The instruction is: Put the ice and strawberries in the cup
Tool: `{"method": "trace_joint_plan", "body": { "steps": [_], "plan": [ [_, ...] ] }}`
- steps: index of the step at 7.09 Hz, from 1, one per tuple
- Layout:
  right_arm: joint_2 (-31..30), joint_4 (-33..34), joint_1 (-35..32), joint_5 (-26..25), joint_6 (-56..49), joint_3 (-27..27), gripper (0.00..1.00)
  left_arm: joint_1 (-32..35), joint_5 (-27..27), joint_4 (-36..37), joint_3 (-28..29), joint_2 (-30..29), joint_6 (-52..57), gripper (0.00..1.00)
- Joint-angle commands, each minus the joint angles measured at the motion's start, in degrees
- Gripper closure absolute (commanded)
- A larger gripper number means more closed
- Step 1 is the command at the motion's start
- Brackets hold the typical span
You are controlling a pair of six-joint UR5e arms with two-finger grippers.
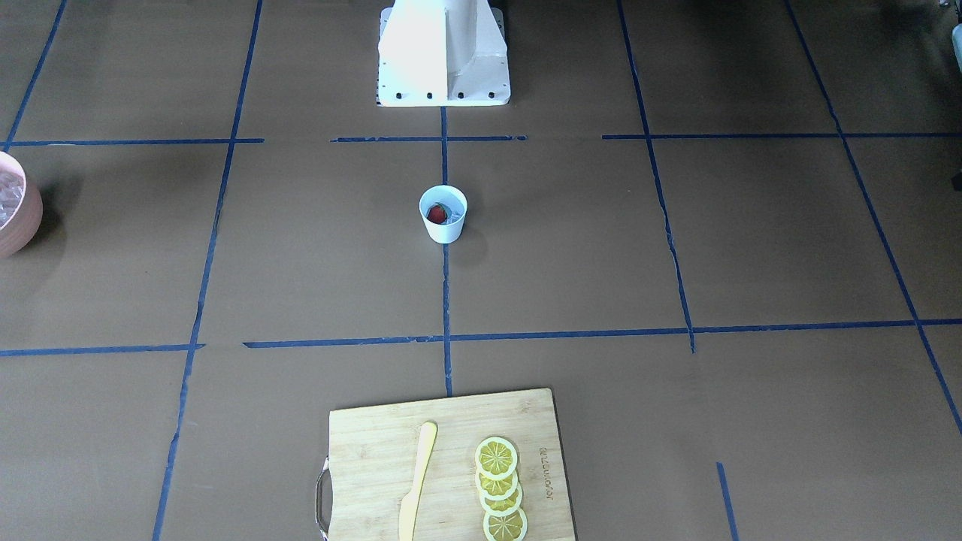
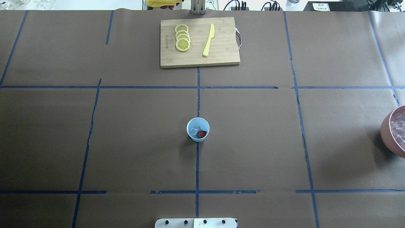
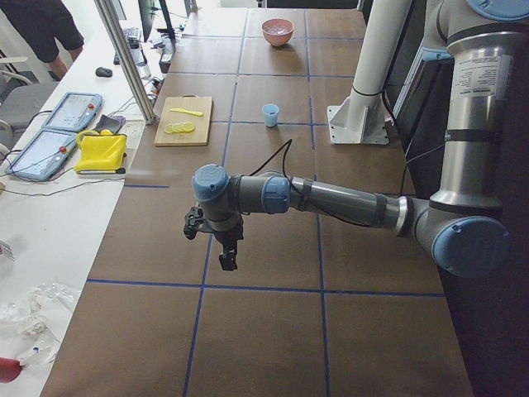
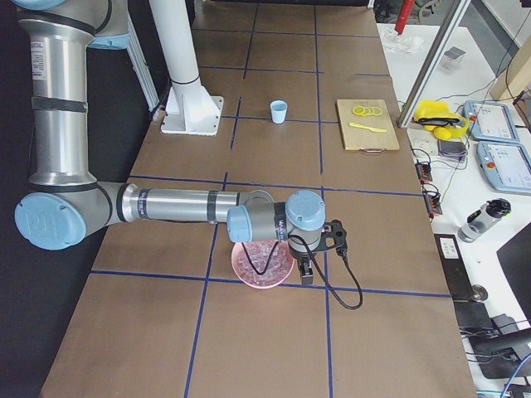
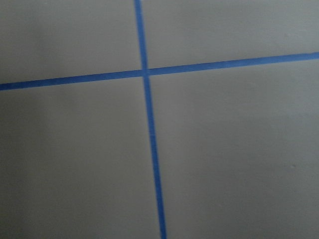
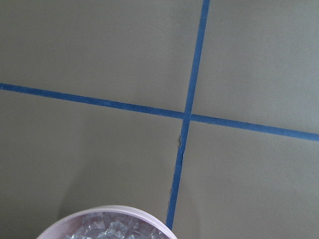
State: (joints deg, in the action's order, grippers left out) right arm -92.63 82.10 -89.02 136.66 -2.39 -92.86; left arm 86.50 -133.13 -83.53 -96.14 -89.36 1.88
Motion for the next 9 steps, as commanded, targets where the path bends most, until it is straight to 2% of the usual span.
{"method": "trace_joint_plan", "body": {
  "steps": [1, 6, 9],
  "plan": [
    [0.08, -0.01, -0.01, -0.08, -0.07, -0.04, 0.00, 2.52, -0.02, -1.37, 1.31, 0.07, -1.25, 0.00],
    [0.35, -0.01, -0.28, -0.08, -0.07, -0.13, 0.00, 3.41, -0.02, -6.63, 1.84, 0.42, -3.11, 0.00],
    [0.26, -0.01, -0.28, -0.08, -0.07, -0.04, 0.00, 3.50, -0.20, -6.73, 2.10, 1.12, -0.82, 0.00]
  ]
}}
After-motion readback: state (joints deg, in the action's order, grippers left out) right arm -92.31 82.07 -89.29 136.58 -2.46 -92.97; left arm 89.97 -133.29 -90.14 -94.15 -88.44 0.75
